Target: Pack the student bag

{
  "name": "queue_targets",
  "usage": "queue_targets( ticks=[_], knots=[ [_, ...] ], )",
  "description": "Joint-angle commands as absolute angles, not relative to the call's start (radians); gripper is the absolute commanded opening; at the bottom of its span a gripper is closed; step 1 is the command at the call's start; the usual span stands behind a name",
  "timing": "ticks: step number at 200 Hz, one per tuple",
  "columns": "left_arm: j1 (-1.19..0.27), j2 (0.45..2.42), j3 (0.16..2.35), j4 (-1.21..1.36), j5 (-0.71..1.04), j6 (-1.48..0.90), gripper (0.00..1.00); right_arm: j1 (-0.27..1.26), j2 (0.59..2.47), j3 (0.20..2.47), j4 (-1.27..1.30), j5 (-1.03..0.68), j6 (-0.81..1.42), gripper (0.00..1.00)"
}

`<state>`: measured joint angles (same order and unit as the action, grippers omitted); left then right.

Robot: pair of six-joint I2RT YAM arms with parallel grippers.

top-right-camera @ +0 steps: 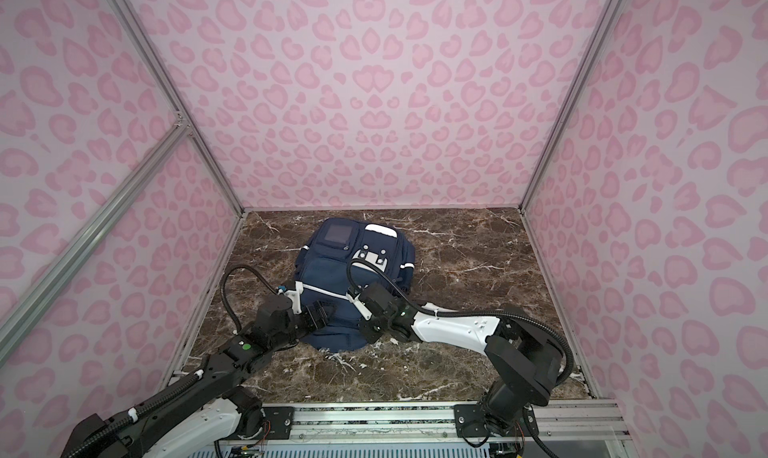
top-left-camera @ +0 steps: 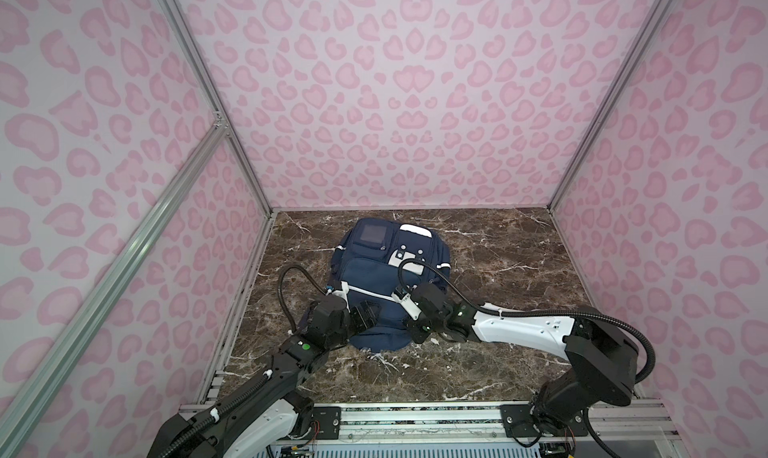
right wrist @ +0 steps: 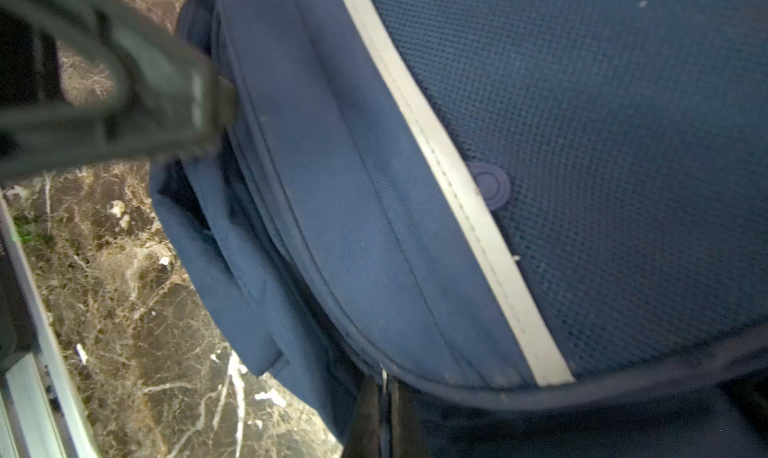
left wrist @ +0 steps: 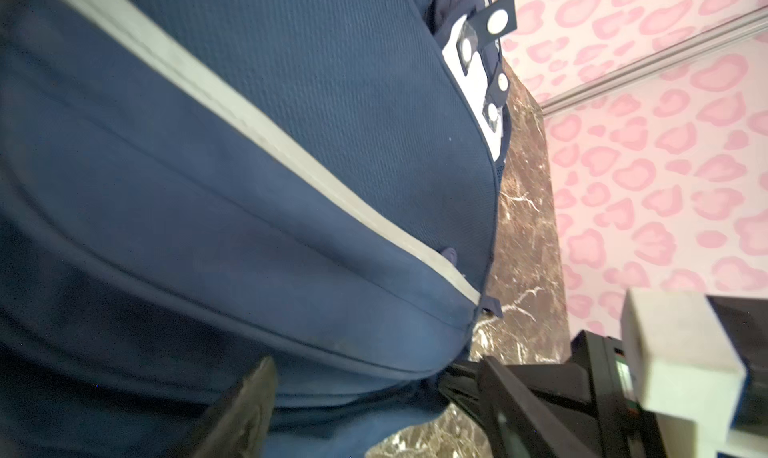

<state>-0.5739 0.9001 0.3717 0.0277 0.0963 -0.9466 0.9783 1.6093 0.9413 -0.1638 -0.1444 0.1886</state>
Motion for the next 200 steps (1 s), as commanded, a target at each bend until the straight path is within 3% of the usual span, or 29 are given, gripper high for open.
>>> queue_targets(
  ticks=[1,38,85,106,131,160,176,200],
  knots=[
    [-0.616,0.905,0.336,0.167,0.07,-1.111,0.78,1.018,1.621,0.942,-0.084,-0.155,0.265,0.0],
    [-0.654,1.029,0.347,0.215,0.014,-1.156,0.73,1.048,1.624,0.927,-0.005,-0.185,0.329,0.0],
    [-0.663,1.032,0.417,0.14,-0.05,-1.084,0.04,1.07,1.644,0.912,-0.046,-0.104,0.334,0.0],
    [-0.662,1.022,0.413,0.135,-0.036,-1.087,0.03,1.062,1.656,0.893,-0.039,-0.111,0.343,0.02],
    [-0.665,1.013,0.396,0.141,-0.027,-1.098,0.03,1.059,1.673,0.893,-0.018,-0.146,0.364,0.28],
    [-0.67,1.0,0.385,0.138,-0.023,-1.109,0.03,1.064,1.691,0.9,0.01,-0.16,0.367,0.4],
    [-0.672,0.991,0.388,0.129,-0.026,-1.106,0.03,1.063,1.71,0.922,-0.011,-0.138,0.351,0.36],
    [-0.673,0.978,0.389,0.109,-0.031,-1.1,0.03,1.063,1.715,0.941,-0.034,-0.1,0.326,0.14]
  ],
)
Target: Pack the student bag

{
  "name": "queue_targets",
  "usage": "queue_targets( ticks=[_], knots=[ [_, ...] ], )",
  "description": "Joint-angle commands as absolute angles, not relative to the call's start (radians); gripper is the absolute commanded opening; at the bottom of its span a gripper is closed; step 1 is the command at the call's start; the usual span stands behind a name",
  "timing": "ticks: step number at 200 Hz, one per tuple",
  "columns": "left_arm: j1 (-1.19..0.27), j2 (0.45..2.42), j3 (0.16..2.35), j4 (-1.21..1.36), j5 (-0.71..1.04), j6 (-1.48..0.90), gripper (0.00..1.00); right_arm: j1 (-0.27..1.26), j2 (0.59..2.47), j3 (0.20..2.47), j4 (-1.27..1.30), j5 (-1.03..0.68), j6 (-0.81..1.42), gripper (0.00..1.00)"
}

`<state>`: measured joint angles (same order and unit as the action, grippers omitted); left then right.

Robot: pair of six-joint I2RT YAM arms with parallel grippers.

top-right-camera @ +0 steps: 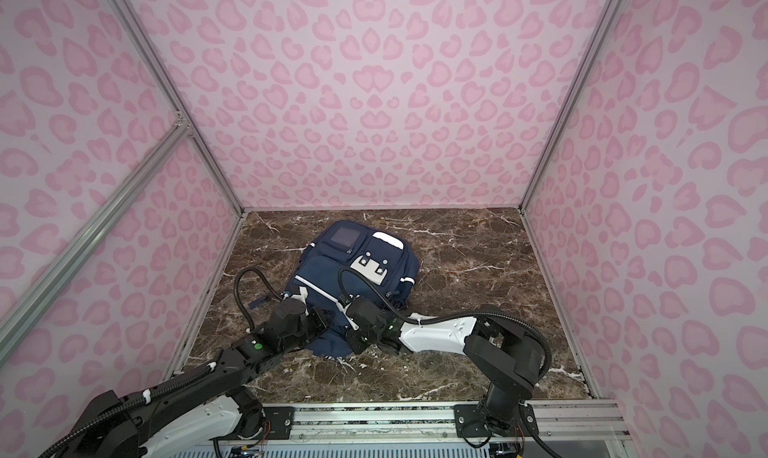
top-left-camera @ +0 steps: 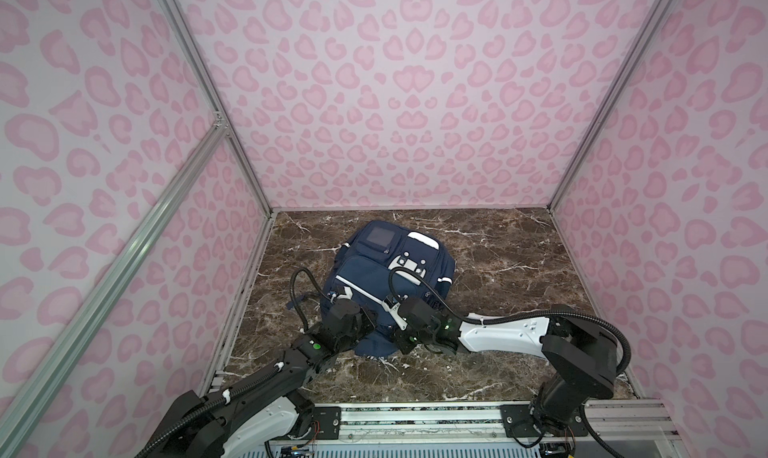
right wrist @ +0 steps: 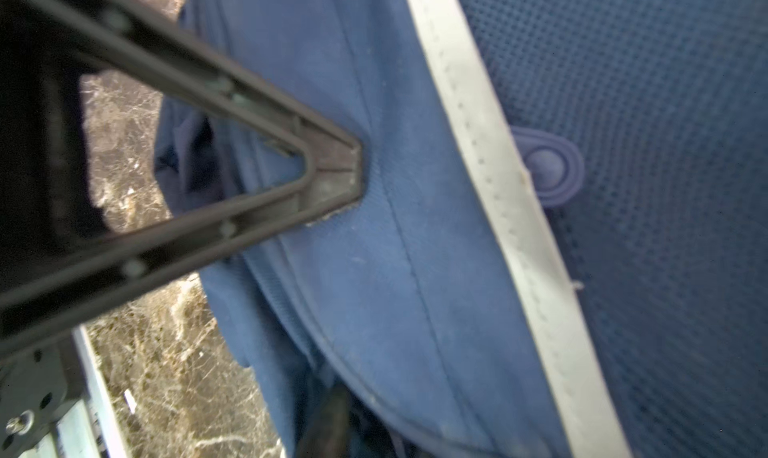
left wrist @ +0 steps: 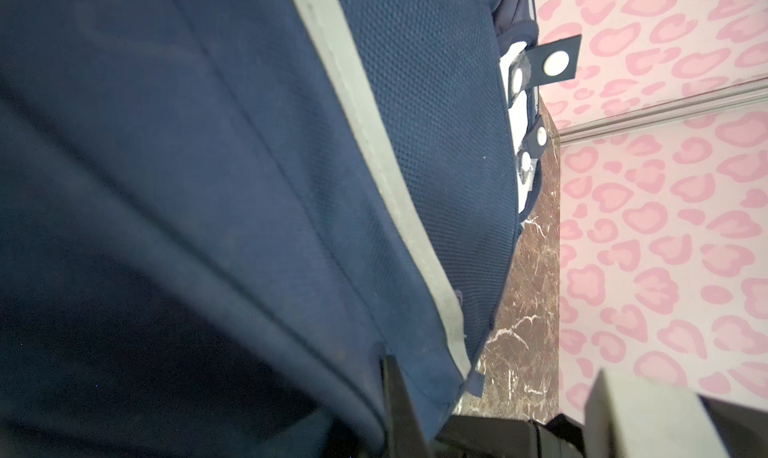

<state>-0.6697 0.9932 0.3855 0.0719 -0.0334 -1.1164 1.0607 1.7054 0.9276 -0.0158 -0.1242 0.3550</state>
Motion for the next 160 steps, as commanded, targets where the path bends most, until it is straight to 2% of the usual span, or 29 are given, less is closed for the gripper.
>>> queue_targets(
  ticks=[1,20,67,96,130,160],
  knots=[
    [-0.673,0.978,0.389,0.109,-0.031,-1.1,0.03,1.063,1.715,0.942,-0.035,-0.098,0.326,0.13],
    [-0.672,0.963,0.392,0.077,-0.054,-1.087,0.03,1.062,1.705,0.937,-0.062,-0.052,0.318,0.0],
    [-0.671,0.886,0.359,-0.017,-0.109,-1.063,0.03,1.032,1.614,0.865,-0.156,0.005,0.31,0.0],
    [-0.671,0.872,0.325,-0.032,-0.095,-1.062,0.03,0.95,1.551,0.818,-0.183,0.004,0.307,0.0],
    [-0.676,0.868,0.285,-0.019,-0.065,-1.069,0.03,0.838,1.551,0.875,-0.232,0.05,0.297,0.0],
    [-0.749,0.866,0.287,0.016,-0.048,-1.096,0.03,0.772,1.527,0.894,-0.274,0.077,0.294,0.0]
  ],
)
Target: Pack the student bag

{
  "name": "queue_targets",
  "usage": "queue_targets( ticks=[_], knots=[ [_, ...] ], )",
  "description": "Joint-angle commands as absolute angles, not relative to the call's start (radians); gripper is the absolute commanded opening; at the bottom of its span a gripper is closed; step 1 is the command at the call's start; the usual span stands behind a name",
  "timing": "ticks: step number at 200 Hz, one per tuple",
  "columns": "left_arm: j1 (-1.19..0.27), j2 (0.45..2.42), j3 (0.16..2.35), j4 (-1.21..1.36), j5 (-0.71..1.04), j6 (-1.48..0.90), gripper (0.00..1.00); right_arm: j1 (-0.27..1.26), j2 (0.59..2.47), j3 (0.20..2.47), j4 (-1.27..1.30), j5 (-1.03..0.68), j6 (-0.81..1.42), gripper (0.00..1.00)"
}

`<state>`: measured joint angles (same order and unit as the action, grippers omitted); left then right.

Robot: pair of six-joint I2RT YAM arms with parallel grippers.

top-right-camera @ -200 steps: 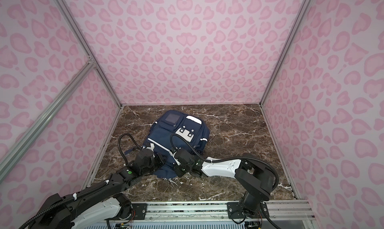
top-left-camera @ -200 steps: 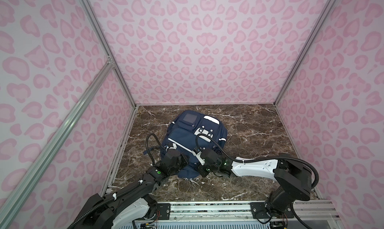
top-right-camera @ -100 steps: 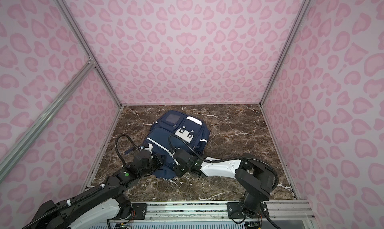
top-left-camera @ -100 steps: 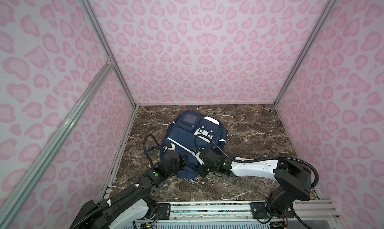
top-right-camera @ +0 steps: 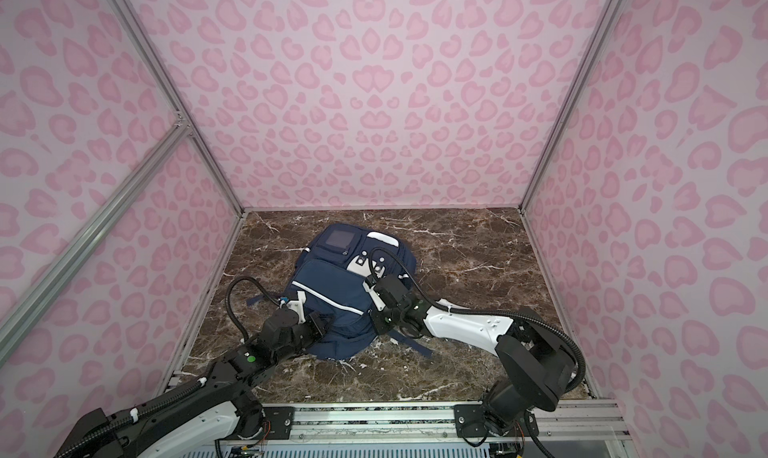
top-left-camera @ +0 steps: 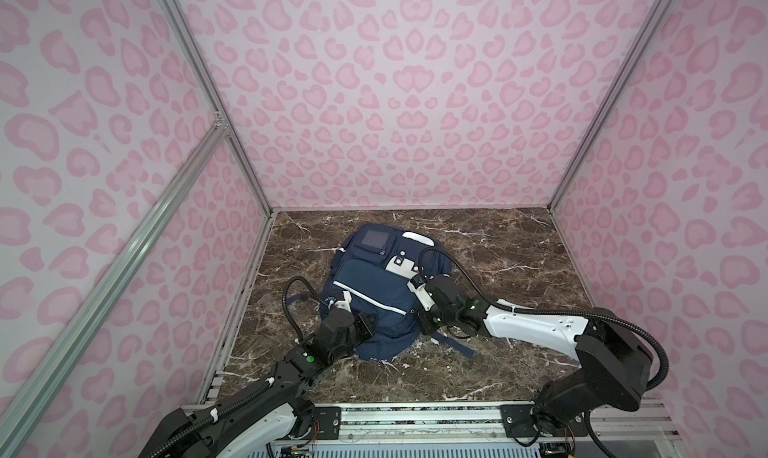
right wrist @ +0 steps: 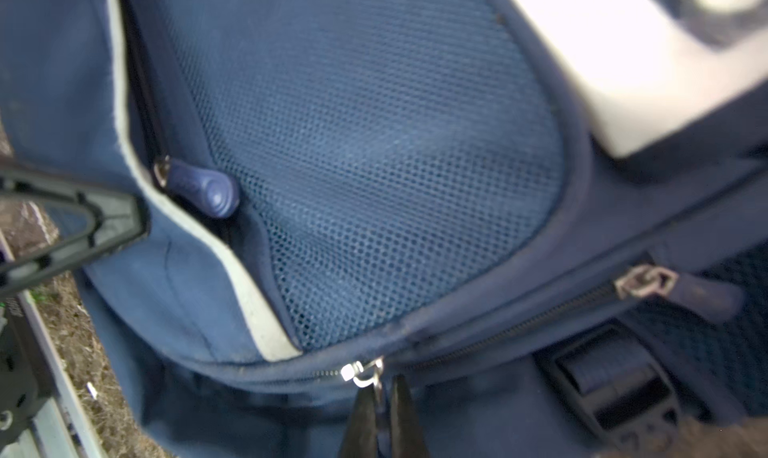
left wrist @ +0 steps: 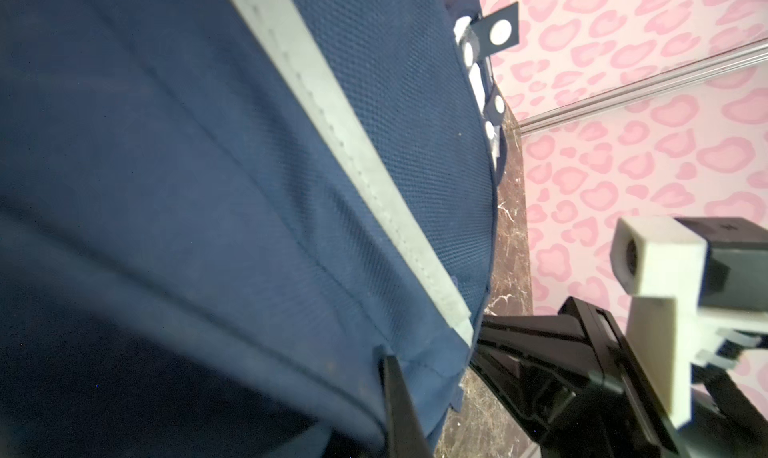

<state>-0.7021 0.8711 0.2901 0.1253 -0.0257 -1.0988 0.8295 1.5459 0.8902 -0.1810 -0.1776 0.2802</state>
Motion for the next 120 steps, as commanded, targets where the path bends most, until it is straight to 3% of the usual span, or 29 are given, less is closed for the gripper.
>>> queue_targets(
  ticks=[1,49,56,65,81,99,120],
  knots=[
    [-0.753,0.867,0.288,0.019,-0.046,-1.098,0.03,0.771,1.525,0.893,-0.274,0.078,0.293,0.0],
    [-0.966,1.046,0.47,0.092,-0.061,-1.077,0.03,0.719,1.409,0.833,-0.296,0.087,0.281,0.0],
    [-0.986,1.091,0.502,0.095,-0.059,-1.065,0.03,0.706,1.397,0.826,-0.296,0.082,0.283,0.1],
    [-1.005,1.138,0.534,0.096,-0.06,-1.051,0.05,0.69,1.387,0.819,-0.296,0.073,0.287,0.31],
    [-1.02,1.205,0.581,0.097,-0.057,-1.028,0.32,0.684,1.362,0.818,-0.312,0.116,0.301,0.54],
    [-1.024,1.245,0.606,0.113,-0.039,-1.005,0.66,0.683,1.322,0.813,-0.322,0.168,0.316,0.64],
    [-1.026,1.23,0.634,0.095,-0.036,-0.941,0.79,0.671,1.281,0.818,-0.334,0.257,0.333,0.7]
  ],
)
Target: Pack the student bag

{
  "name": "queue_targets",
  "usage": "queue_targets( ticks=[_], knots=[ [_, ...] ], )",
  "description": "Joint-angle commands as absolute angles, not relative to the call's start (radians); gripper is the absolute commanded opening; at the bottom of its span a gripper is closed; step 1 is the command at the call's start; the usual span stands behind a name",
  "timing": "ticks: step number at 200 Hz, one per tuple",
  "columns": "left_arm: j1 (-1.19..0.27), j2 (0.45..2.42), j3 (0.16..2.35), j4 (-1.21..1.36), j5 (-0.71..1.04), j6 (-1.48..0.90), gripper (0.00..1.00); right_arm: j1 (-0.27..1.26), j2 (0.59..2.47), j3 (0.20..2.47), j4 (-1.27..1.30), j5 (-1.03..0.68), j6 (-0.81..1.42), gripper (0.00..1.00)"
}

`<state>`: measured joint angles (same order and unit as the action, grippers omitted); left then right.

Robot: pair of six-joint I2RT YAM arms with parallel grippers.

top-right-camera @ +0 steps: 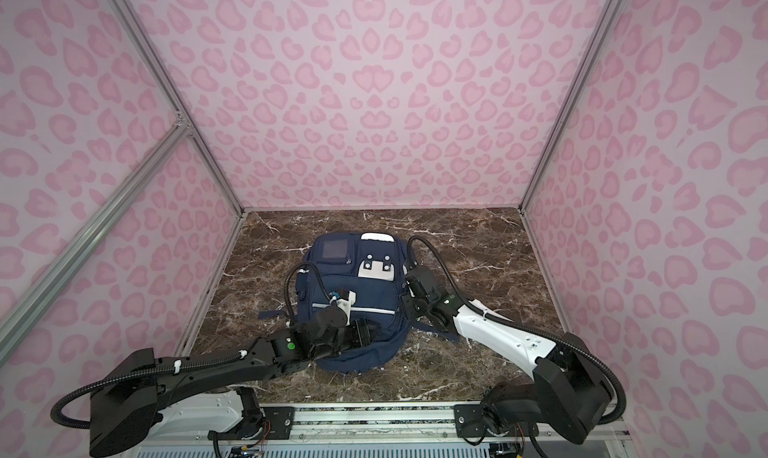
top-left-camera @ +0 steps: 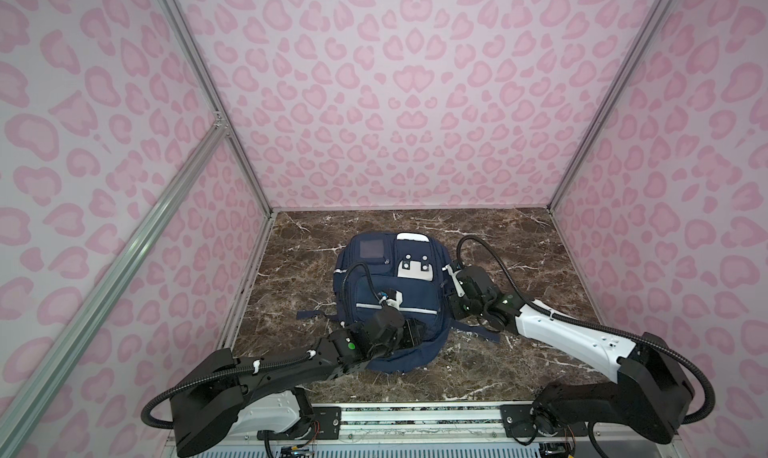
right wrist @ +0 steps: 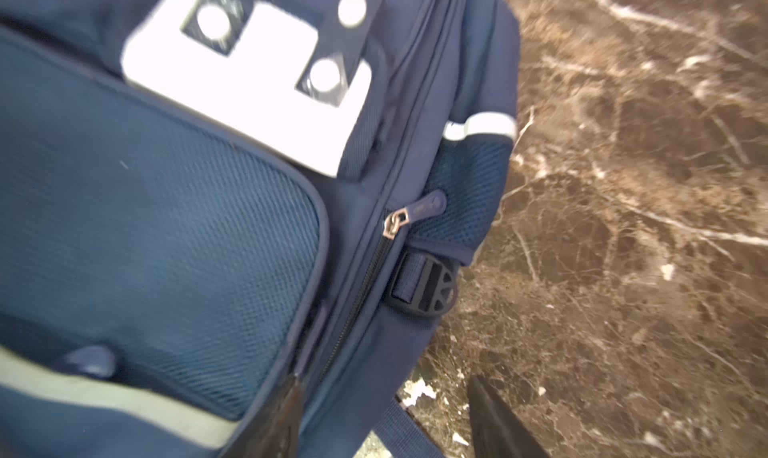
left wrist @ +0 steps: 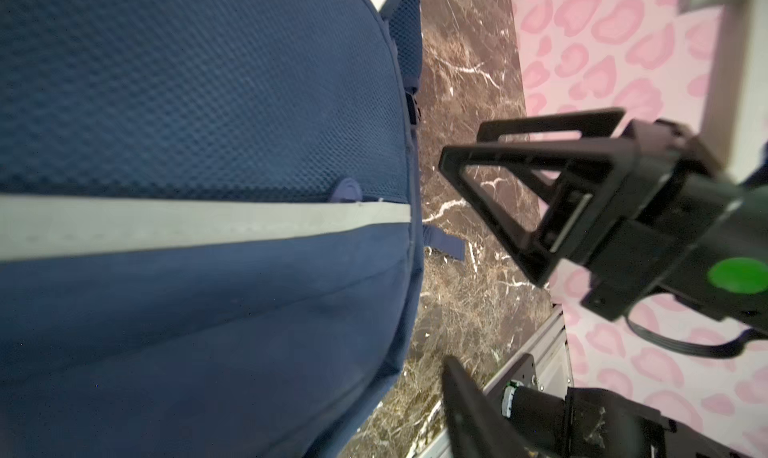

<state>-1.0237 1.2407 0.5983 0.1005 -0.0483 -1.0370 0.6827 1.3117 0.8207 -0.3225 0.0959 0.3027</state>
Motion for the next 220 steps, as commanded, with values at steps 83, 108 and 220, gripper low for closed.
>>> queue_targets(
  ticks=[83,108,220],
  knots=[
    [-0.966,0.863,0.637,-0.016,-0.639,-0.365,0.95,0.357,0.989,0.553,0.11,0.477,0.358,0.97],
    [-0.761,0.843,0.574,0.083,-0.731,-0.274,0.95,0.231,1.007,0.458,0.325,0.447,0.25,0.97],
    [-0.156,1.337,0.358,0.796,-0.465,-0.052,0.96,0.113,1.528,0.295,1.055,0.336,-0.006,0.96]
  ],
)
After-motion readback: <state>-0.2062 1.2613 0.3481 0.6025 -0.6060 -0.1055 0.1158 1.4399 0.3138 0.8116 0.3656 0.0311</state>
